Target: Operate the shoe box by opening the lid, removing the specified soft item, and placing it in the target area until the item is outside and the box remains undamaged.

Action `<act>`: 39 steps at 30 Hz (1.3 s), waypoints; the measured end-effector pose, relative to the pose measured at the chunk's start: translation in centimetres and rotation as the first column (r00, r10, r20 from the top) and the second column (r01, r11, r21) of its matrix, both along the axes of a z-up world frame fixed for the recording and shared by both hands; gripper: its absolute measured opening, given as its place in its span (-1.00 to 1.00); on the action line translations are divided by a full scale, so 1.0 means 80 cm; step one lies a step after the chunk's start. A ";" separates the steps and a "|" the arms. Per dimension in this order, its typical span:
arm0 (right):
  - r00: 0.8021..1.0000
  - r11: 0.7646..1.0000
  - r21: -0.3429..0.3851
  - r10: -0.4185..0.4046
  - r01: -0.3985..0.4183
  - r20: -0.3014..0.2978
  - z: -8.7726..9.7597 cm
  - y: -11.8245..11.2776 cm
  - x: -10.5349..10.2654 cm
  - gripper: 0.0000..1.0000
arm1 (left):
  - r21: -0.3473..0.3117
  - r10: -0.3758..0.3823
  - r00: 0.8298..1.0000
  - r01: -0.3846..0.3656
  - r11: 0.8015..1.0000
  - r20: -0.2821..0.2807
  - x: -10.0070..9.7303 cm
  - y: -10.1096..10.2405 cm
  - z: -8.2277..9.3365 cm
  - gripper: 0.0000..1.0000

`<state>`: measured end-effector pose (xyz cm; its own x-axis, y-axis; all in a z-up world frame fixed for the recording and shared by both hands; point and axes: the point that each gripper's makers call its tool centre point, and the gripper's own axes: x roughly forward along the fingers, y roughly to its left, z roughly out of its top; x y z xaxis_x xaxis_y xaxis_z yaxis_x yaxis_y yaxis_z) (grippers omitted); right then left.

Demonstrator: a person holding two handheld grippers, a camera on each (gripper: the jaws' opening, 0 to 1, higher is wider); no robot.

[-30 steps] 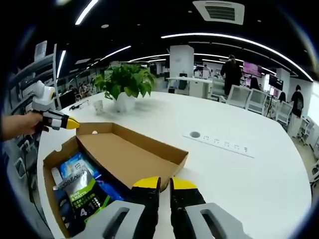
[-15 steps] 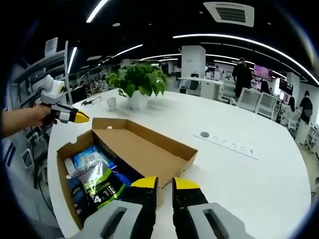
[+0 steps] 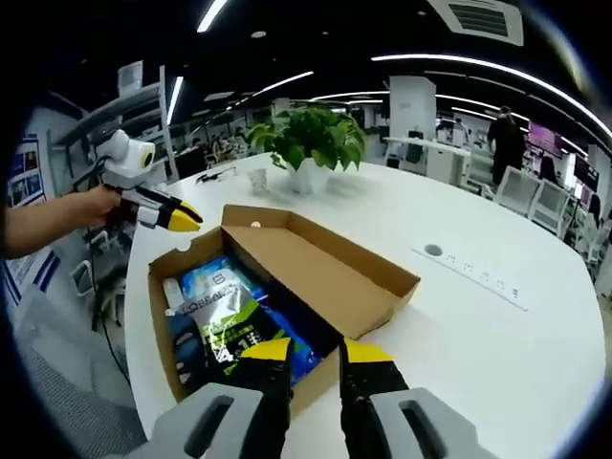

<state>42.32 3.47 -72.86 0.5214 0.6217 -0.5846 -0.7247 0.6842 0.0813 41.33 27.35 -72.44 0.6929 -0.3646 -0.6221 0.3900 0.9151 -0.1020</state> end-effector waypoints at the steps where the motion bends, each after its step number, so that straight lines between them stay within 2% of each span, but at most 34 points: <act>1: 1.000 1.000 0.004 0.009 -0.009 -0.005 0.000 0.002 -0.001 -0.68 | -0.007 -0.007 1.000 0.007 1.000 -0.009 -0.005 -0.004 -0.002 -0.63; 9: 0.995 0.996 -0.004 0.088 -0.088 -0.045 -0.005 0.016 -0.009 -0.63 | -0.025 -0.068 0.995 0.066 0.997 -0.074 -0.032 -0.029 -0.014 -0.60; 17: 0.987 0.988 -0.041 0.148 -0.150 -0.059 -0.010 0.029 -0.011 -0.52 | -0.051 -0.116 0.984 0.110 0.993 -0.132 -0.052 -0.046 -0.027 -0.57; 23: 0.983 0.983 -0.071 0.164 -0.170 -0.083 -0.017 0.036 -0.010 -0.46 | -0.066 -0.164 0.967 0.154 0.986 -0.193 -0.067 -0.058 -0.041 -0.55; 30: 0.976 0.973 -0.112 0.191 -0.203 -0.108 -0.028 0.043 -0.012 -0.43 | -0.135 -0.189 0.948 0.159 0.978 -0.255 -0.075 -0.068 -0.048 -0.55; 39: 0.967 0.958 -0.158 0.219 -0.238 -0.133 -0.037 0.046 -0.011 -0.39 | -0.218 -0.223 0.913 0.154 0.964 -0.343 -0.085 -0.083 -0.061 -0.55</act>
<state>41.42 7.18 -75.83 0.3015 0.6022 -0.7392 -0.8562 0.5122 0.0680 34.55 20.71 -77.30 0.3404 -0.5972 -0.7262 0.4581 0.7798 -0.4266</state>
